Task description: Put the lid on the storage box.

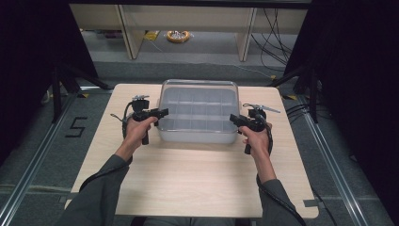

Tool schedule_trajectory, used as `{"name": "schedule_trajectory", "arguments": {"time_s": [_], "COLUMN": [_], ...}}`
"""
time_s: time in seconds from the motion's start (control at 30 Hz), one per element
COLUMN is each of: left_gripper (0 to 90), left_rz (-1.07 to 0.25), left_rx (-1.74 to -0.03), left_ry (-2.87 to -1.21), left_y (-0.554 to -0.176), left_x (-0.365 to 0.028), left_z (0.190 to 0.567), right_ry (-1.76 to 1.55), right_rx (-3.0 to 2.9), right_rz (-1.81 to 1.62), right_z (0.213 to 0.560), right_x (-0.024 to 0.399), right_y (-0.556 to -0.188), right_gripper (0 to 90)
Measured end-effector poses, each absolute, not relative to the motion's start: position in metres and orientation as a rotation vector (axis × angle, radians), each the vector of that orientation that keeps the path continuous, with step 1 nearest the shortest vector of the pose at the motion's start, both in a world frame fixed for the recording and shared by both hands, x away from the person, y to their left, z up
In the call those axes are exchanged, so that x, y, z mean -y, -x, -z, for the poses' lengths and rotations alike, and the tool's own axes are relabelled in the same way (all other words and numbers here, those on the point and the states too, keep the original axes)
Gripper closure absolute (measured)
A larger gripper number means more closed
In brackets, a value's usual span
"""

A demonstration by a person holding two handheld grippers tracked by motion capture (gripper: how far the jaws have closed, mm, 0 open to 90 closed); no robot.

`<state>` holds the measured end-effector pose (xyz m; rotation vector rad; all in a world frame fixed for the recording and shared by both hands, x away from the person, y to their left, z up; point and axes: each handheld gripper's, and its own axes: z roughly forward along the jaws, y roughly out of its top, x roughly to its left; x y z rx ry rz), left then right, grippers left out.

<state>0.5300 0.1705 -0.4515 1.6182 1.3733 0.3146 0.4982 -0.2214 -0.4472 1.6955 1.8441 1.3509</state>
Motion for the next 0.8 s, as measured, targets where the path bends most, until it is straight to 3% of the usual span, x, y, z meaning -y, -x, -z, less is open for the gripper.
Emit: {"name": "schedule_trajectory", "arguments": {"time_s": [0.2, 0.27, 0.3, 0.37, 0.8], "left_gripper": [47.5, 53.9, 50.1, 50.7, 51.6], "left_rz": [-0.324, -0.45, -0.425, -0.355, -0.35], "left_rx": [-1.381, -1.374, -1.372, -1.398, -1.383], "left_ry": [-1.613, -1.73, -1.707, -1.645, -1.659], "left_y": [-0.529, -0.529, -0.529, -0.53, -0.528], "left_x": [-0.17, -0.169, -0.17, -0.171, -0.17], "left_z": [0.451, 0.453, 0.456, 0.459, 0.459], "right_ry": [-1.695, -1.645, -1.658, -1.651, -1.703], "right_rx": [-1.868, -1.888, -1.914, -1.901, -1.893], "right_rz": [-1.242, -1.262, -1.271, -1.232, -1.263], "right_z": [0.441, 0.44, 0.439, 0.44, 0.449], "right_x": [0.219, 0.224, 0.225, 0.226, 0.223], "right_y": [-0.499, -0.501, -0.501, -0.501, -0.499], "right_gripper": [53.9, 54.3, 55.1, 55.4, 58.5]}}
